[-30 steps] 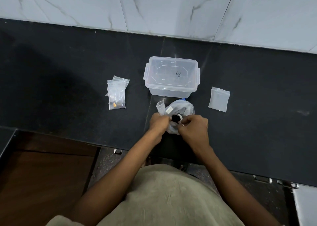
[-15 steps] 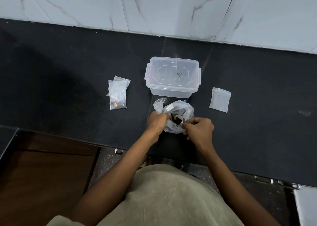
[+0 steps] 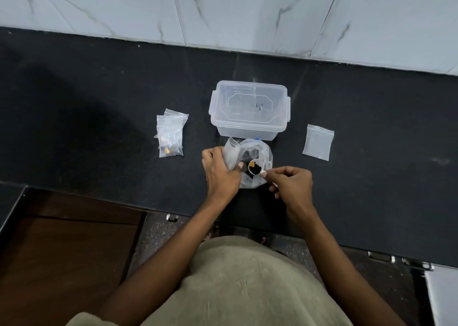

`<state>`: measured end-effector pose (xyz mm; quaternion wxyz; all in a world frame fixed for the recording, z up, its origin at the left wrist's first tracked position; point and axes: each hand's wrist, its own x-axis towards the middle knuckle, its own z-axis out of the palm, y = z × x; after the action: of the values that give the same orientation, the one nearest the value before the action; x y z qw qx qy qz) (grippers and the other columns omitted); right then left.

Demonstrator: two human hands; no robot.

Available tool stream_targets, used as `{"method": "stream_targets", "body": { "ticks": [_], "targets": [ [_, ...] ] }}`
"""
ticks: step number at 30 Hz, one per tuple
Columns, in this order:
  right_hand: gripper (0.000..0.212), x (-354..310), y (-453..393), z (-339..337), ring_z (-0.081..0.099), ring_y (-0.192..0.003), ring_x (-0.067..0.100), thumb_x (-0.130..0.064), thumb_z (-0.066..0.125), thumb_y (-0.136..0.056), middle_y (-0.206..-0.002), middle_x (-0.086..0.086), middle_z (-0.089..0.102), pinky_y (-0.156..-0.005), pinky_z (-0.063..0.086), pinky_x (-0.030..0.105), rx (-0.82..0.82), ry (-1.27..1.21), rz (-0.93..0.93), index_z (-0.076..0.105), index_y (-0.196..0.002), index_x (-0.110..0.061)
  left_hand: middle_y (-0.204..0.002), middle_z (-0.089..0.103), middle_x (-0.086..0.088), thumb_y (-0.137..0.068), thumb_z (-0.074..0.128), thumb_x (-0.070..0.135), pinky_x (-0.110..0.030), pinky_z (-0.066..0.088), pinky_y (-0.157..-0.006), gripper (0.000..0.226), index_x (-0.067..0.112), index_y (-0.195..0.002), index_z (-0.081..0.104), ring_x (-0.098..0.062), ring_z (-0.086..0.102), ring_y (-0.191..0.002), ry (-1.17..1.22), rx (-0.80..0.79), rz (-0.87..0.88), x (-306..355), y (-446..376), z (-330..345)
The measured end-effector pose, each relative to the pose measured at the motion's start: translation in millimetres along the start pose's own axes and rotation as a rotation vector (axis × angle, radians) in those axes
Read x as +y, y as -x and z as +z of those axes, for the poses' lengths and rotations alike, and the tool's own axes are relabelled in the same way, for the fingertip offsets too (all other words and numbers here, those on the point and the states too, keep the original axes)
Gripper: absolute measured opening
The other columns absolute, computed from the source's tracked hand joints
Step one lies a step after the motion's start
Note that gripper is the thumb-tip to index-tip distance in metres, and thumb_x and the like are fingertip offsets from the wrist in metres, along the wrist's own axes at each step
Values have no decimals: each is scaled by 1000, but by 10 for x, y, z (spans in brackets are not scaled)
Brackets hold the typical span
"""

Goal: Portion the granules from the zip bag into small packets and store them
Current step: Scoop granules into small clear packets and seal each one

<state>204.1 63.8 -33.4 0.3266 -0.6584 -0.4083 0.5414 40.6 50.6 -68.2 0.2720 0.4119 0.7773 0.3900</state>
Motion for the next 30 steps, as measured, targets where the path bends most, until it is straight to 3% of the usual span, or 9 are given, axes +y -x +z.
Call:
{"method": "stream_targets", "body": {
  "ticks": [9, 15, 20, 24, 27, 30],
  "targets": [
    [8, -252, 73, -100, 51, -45, 12, 0, 82, -77, -66, 9, 70, -38, 35, 20, -113, -190, -6, 75, -77, 4, -101, 46, 4, -75, 67, 42, -40, 47, -84, 35, 21, -95, 48, -15, 41, -96, 42, 104, 168, -54, 69, -60],
    [7, -552, 234, -95, 49, -41, 11, 1, 80, -80, -59, 5, 67, -36, 33, 19, -141, -233, -102, 74, -78, 3, -94, 46, 8, -72, 80, 17, -47, 46, -81, 40, 22, -91, 45, -11, 41, -88, 19, 178, 222, 34, 77, -81],
    [7, -683, 350, -13, 52, -43, 17, 0, 82, -80, -61, 16, 69, -37, 36, 22, -161, -108, -227, 76, -76, -1, -94, 49, 9, -70, 81, 29, -41, 46, -80, 43, 21, -95, 47, -14, 47, -88, 61, 164, 279, 176, 84, -100],
    [9, -702, 387, 44, 55, -42, 11, -2, 84, -77, -58, 9, 70, -42, 42, 20, -126, 15, -280, 77, -73, -5, -89, 56, 8, -65, 80, 23, -52, 49, -75, 45, 26, -93, 45, -19, 55, -83, 129, 144, 267, 206, 63, -97],
    [12, -681, 394, 78, 61, -49, 6, -2, 84, -74, -59, 0, 71, -51, 48, 18, -84, 164, -377, 78, -71, -12, -88, 60, 3, -60, 80, 33, -50, 52, -70, 49, 27, -96, 47, -27, 60, -79, 192, 95, 270, 209, 48, -99],
    [12, -642, 382, 117, 63, -58, 6, -2, 83, -71, -66, -7, 68, -57, 48, 14, -3, 312, -570, 78, -73, -12, -89, 61, 10, -58, 86, 23, -45, 53, -72, 56, 23, -101, 50, -21, 61, -80, 238, 81, 314, 237, 54, -93]
  ]
}}
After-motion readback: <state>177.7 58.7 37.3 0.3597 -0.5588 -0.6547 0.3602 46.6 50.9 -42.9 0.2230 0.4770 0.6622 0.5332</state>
